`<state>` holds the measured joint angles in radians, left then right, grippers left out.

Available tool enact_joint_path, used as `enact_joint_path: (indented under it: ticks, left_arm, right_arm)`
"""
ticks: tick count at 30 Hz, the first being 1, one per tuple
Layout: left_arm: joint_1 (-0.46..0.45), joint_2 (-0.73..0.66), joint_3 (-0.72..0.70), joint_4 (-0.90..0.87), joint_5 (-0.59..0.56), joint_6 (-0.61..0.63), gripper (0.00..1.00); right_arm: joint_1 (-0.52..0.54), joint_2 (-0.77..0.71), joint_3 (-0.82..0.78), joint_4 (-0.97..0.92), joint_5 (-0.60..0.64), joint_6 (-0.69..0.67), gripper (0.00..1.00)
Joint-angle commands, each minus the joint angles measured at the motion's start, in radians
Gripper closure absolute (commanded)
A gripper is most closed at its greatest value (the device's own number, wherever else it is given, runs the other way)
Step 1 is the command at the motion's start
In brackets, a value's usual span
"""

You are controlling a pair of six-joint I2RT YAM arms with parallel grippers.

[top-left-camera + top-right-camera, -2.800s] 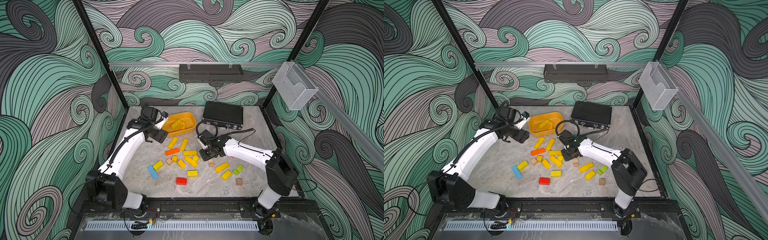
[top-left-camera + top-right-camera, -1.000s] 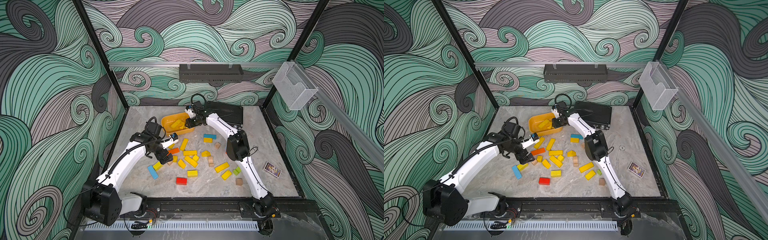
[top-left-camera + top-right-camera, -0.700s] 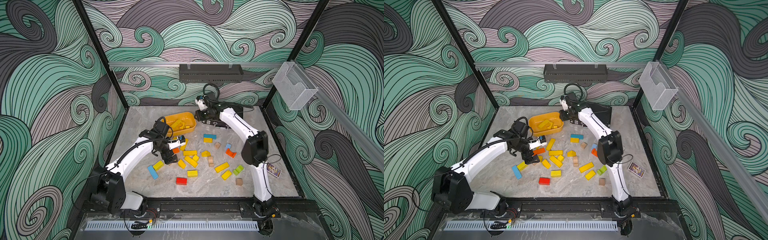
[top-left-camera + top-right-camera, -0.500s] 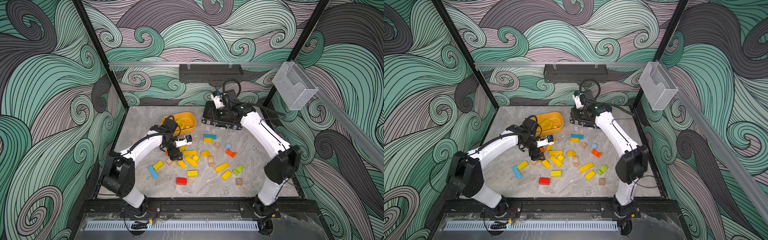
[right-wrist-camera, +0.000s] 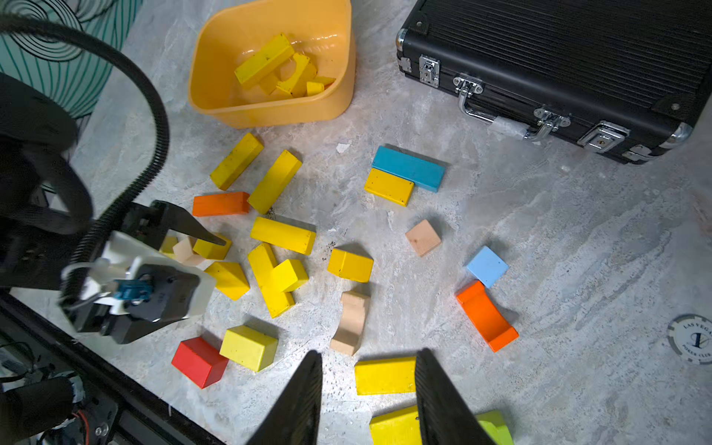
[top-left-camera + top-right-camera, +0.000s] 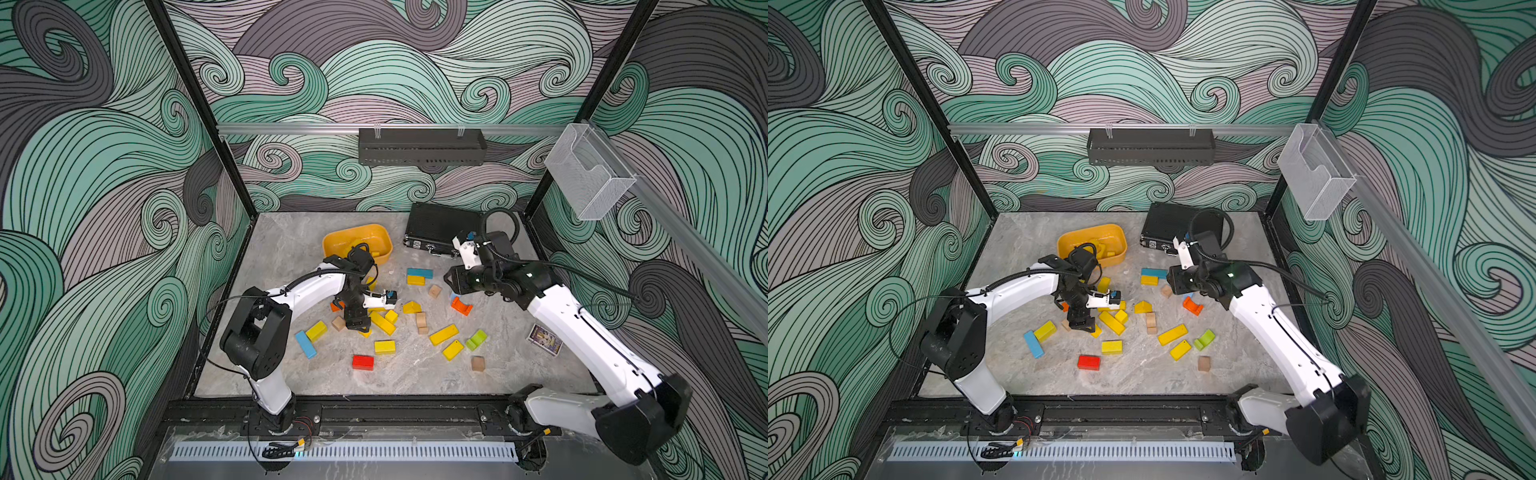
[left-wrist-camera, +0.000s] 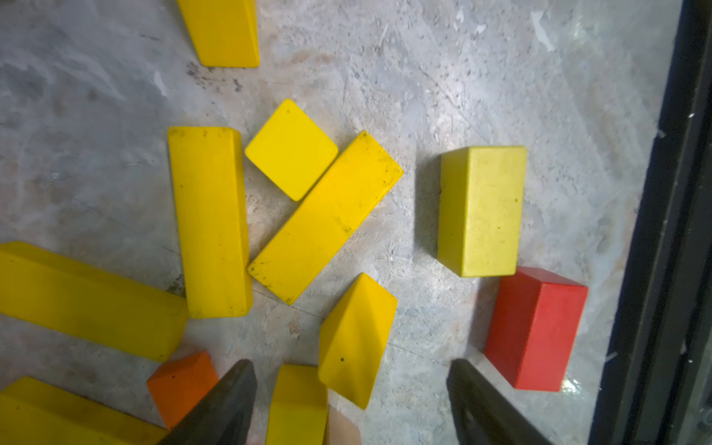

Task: Pick out the yellow building blocks
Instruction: Pick up the building block from the center of the board.

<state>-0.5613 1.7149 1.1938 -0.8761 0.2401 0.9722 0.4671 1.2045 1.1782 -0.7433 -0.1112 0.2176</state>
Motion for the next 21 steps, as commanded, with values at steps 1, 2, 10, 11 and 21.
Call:
enact_joint_path:
  ticks: [1, 2, 10, 11, 21]
  left_arm:
    - [-0.023, 0.021, -0.025, -0.004, -0.078, 0.065, 0.25]
    - [-0.025, 0.025, -0.032, 0.003, -0.087, 0.068, 0.26]
    - [-0.044, 0.061, -0.048, 0.029, -0.148, 0.065, 0.37]
    - [-0.047, 0.065, -0.052, 0.033, -0.15, 0.066, 0.38]
    - [-0.069, 0.097, -0.089, 0.097, -0.21, 0.069, 0.46]
  right_arm:
    - [-0.002, -0.043, -0.053, -0.016, 0.01, 0.039, 0.59]
    - [-0.002, -0.055, -0.07, -0.014, 0.01, 0.043, 0.58]
    - [-0.002, -0.112, -0.142, -0.019, 0.021, 0.054, 0.58]
    - [-0.002, -0.114, -0.147, -0.019, 0.022, 0.053, 0.58]
    - [-0.002, -0.121, -0.166, -0.02, 0.027, 0.054, 0.58]
